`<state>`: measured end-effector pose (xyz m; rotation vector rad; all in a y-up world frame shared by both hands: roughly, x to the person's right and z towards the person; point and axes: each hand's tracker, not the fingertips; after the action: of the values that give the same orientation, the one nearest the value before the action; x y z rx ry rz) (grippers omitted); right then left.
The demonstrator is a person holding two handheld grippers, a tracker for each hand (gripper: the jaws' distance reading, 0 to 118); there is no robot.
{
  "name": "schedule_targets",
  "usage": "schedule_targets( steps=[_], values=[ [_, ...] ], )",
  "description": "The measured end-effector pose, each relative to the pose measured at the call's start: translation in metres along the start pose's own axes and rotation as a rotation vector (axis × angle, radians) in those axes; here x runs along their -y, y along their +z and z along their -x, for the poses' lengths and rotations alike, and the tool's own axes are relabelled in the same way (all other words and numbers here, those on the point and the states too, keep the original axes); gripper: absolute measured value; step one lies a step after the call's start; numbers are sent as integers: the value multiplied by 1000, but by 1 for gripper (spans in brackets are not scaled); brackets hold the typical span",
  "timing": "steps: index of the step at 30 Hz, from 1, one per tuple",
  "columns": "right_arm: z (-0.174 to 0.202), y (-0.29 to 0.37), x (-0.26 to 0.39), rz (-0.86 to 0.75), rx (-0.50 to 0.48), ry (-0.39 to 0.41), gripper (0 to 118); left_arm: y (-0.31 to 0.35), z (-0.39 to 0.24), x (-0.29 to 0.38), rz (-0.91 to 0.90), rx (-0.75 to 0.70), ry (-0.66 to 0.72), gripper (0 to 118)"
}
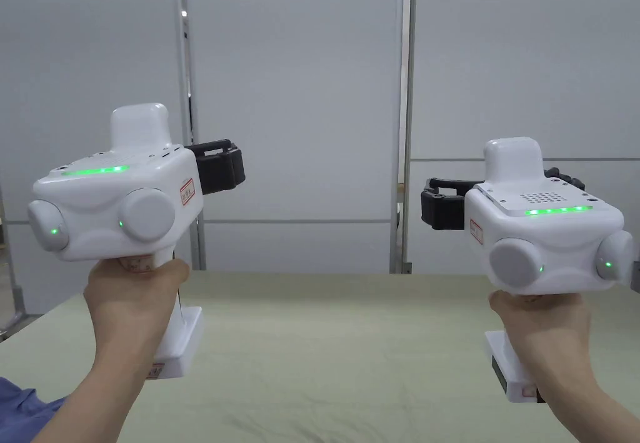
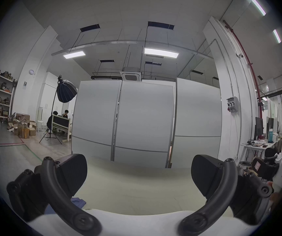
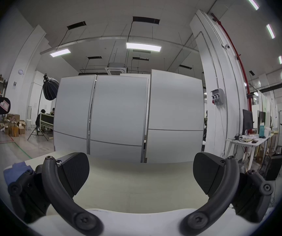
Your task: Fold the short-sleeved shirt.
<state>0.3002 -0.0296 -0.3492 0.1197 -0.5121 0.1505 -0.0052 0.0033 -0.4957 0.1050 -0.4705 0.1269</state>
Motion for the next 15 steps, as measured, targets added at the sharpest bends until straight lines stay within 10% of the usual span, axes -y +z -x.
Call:
schedule_targets(
  steps=[10,11,12,13,14,15],
  values=[
    [-11,6,10,74,-61,-73,118,1,3,18,108,84,8,118],
    [-10,8,12,56,-46,-71,114,-1,4,22,96,71,-1,103],
    [-8,5,17,50,-29,-68,85,-2,3,25,95,50,-15,52],
    [-7,5,20,46,-1,-51,26,-3,3,28,107,2,-57,3],
    [-7,7,21,64,56,-23,2,-2,3,31,94,-1,-67,0],
    [-10,10,20,67,18,-68,2,-6,8,32,86,-8,-67,0]
  ],
)
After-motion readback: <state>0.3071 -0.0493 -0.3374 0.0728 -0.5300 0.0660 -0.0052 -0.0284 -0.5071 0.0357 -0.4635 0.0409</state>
